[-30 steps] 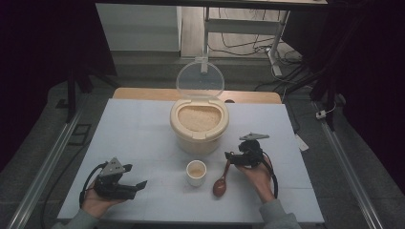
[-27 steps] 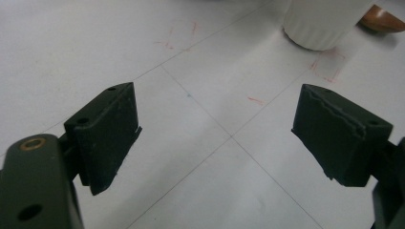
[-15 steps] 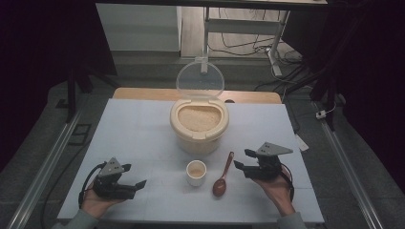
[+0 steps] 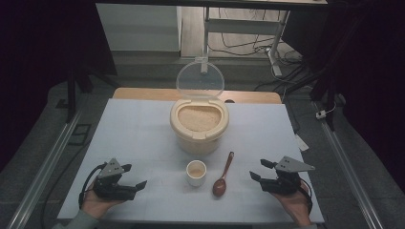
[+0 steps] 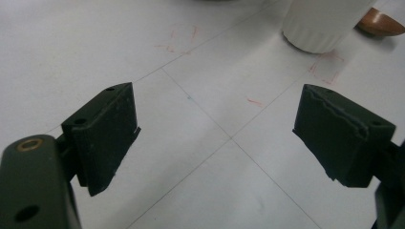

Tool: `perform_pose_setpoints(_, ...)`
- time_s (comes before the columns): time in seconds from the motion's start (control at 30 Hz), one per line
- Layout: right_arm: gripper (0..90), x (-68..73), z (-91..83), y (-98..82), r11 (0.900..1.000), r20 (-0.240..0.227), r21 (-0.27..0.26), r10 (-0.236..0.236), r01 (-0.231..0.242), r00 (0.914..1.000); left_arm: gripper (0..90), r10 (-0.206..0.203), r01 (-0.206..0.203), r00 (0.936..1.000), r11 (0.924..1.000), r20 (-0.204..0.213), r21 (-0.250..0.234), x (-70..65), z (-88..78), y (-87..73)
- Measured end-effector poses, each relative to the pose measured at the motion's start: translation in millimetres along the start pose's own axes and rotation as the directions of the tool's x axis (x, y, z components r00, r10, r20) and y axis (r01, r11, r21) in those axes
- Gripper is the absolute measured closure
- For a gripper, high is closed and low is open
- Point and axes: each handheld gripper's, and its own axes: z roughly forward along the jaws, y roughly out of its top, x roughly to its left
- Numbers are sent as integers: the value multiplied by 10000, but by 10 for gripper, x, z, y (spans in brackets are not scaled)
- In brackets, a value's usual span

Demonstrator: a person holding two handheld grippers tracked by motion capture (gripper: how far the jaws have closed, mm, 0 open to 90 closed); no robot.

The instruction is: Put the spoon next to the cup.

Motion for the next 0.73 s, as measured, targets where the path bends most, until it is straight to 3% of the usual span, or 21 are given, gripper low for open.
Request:
perform_pose_setpoints(0.33,358,22,26,-5,9994,-21,109,-336,336,9994,143,-15,15,10000,10000,-10,-8,5,-3,-3)
perform_pose_setpoints(0.73,360,25,31,-7,9995,-73,-6,-309,309,9995,140,-25,25,10000,10000,-21,17,6,2,-4)
